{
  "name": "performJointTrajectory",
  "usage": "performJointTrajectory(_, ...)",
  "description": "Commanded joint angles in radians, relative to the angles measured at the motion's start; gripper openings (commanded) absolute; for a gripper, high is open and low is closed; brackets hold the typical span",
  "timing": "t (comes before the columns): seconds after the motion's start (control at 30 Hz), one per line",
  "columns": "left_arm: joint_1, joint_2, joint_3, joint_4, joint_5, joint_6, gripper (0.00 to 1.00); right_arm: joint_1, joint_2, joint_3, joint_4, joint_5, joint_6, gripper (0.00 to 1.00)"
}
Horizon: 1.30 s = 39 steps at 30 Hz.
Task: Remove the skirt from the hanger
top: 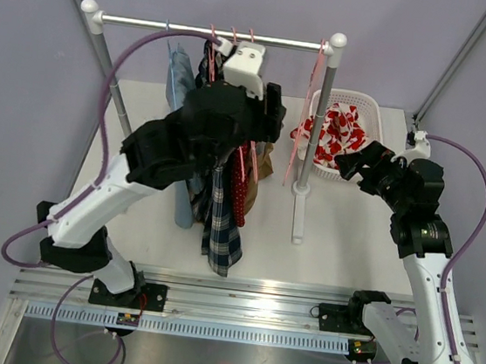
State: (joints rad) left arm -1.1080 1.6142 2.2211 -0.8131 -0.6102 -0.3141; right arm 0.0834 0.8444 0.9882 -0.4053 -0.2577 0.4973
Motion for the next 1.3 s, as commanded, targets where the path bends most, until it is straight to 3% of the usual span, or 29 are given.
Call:
performJointTrajectory(0.0,0.002,-0.074,-0.046,0.040,-0.106,0.018,0.59,0.003,-0.010,-0.002,0.002,-0.034,-0.006,0.99)
performJointTrajectory(0.17,0.002,-0.054,-0.046,0.029,-0.164,0.047,0.59,0.004,-0.014,-0.003,0.000,-0.032,-0.009,0.99)
performJointTrajectory(0.3,0.022,-0.028,-0.035,0.037,-0.166,0.047,0.55,0.004,-0.019,-0.003,-0.009,-0.028,-0.016,0.99)
performJointTrajectory(0.43,0.054,0.001,-0.021,0.042,-0.145,0.035,0.43,0.004,-0.024,-0.008,-0.018,-0.017,-0.022,0.99)
performJointTrajectory(0.77,0.085,0.006,-0.026,0.038,-0.160,0.027,0.38,0.004,-0.024,-0.016,-0.015,-0.014,-0.025,1.00)
performJointTrajectory(0.97,0.086,0.012,-0.052,0.026,-0.218,0.024,0.38,0.004,-0.022,-0.022,-0.007,-0.015,-0.023,0.99)
performJointTrajectory(1.27,0.094,0.027,-0.069,0.012,-0.298,0.017,0.44,0.004,-0.019,-0.029,-0.004,-0.012,-0.026,0.99)
